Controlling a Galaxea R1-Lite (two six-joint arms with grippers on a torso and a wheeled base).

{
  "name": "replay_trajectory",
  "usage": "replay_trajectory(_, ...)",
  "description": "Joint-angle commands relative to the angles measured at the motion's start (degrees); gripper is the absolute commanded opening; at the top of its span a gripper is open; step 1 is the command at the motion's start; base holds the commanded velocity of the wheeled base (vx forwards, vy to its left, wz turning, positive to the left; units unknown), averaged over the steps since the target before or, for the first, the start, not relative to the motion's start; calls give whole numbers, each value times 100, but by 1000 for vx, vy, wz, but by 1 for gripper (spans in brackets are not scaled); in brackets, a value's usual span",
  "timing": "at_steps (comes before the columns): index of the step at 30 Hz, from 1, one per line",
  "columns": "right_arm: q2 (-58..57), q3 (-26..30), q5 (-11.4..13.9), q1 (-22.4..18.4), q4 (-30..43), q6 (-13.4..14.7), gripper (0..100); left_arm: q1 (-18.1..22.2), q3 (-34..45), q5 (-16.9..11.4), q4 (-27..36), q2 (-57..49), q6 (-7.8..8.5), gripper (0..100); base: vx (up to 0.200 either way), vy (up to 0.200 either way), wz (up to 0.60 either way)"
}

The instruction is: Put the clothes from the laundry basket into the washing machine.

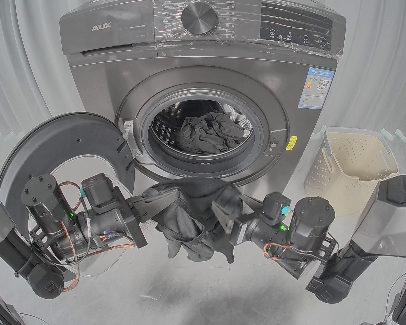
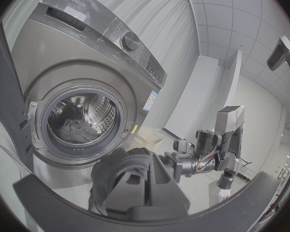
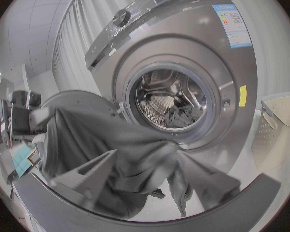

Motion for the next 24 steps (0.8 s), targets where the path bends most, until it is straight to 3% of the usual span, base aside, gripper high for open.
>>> replay_trajectory(1, 36, 1055, 61, 204, 23, -51, 100, -27, -70, 22, 1, 54, 14, 0, 0, 0, 0)
replay_trajectory(5, 133, 1327, 61, 283, 14, -51, 100, -62, -96, 22, 1, 71, 14, 0, 0, 0, 0)
replay_trajectory(17, 283, 1371, 96, 283, 6, -60, 100, -53, -79, 22, -8, 54, 14, 0, 0, 0, 0)
replay_trajectory(24, 265, 1336, 280, 362, -30, -60, 100, -27, -87, 22, -8, 62, 14, 0, 0, 0, 0)
